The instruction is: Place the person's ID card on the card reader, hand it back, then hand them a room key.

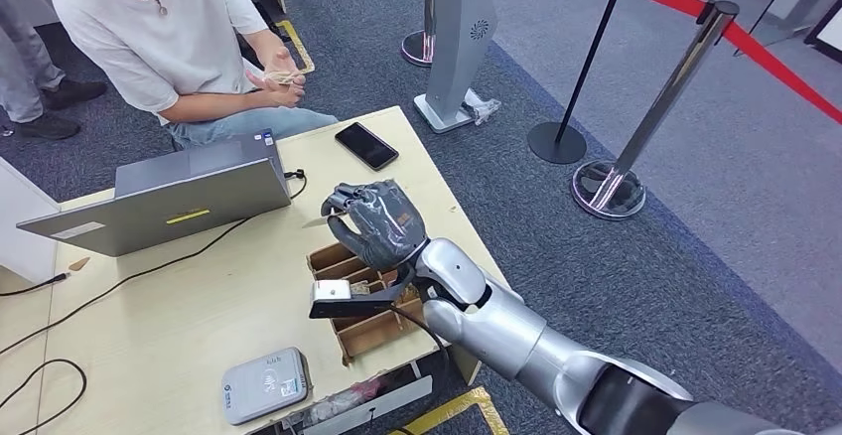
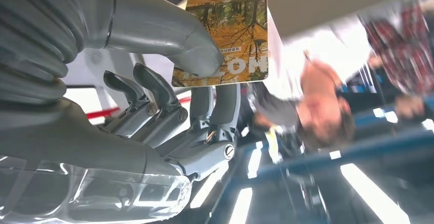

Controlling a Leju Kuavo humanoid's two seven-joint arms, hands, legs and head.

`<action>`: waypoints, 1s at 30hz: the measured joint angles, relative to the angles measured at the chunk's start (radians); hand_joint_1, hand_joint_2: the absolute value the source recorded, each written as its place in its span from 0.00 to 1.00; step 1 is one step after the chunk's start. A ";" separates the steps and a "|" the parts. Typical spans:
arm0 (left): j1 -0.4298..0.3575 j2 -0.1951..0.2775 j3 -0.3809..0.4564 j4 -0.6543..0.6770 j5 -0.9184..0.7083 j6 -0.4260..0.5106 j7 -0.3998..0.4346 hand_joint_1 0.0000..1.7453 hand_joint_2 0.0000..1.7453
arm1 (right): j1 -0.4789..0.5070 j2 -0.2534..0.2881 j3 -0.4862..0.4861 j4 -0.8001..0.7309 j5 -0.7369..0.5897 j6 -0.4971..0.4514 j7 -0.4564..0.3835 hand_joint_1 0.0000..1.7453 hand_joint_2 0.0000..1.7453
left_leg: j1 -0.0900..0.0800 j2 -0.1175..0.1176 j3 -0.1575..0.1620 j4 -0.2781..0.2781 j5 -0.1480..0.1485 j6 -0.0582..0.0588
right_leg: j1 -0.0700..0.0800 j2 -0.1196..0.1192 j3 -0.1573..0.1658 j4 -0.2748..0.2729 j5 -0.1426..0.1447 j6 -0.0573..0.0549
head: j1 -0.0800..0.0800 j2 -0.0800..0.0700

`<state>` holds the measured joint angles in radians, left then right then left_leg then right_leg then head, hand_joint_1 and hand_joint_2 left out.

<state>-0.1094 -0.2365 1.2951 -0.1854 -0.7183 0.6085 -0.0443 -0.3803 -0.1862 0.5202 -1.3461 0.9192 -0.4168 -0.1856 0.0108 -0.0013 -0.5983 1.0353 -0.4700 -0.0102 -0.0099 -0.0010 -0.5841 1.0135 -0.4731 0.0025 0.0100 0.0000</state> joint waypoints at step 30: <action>0.003 0.002 -0.034 0.000 -0.053 0.019 0.011 0.00 0.00 | -0.400 0.338 -0.160 0.443 0.492 -0.265 0.044 1.00 1.00 | 0.000 0.000 0.000 0.000 0.001 -0.001 | 0.000 0.000 0.000 0.001 0.000 0.000 | 0.000 0.000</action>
<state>-0.1064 -0.2350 1.2615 -0.1854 -0.7711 0.6279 -0.0330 -0.7803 0.1514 0.3603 -0.9035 1.4113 -0.6814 -0.1418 0.0108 -0.0012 -0.5983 1.0353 -0.4691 -0.0111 -0.0096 -0.0009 -0.5839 1.0142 -0.4728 0.0023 0.0102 0.0000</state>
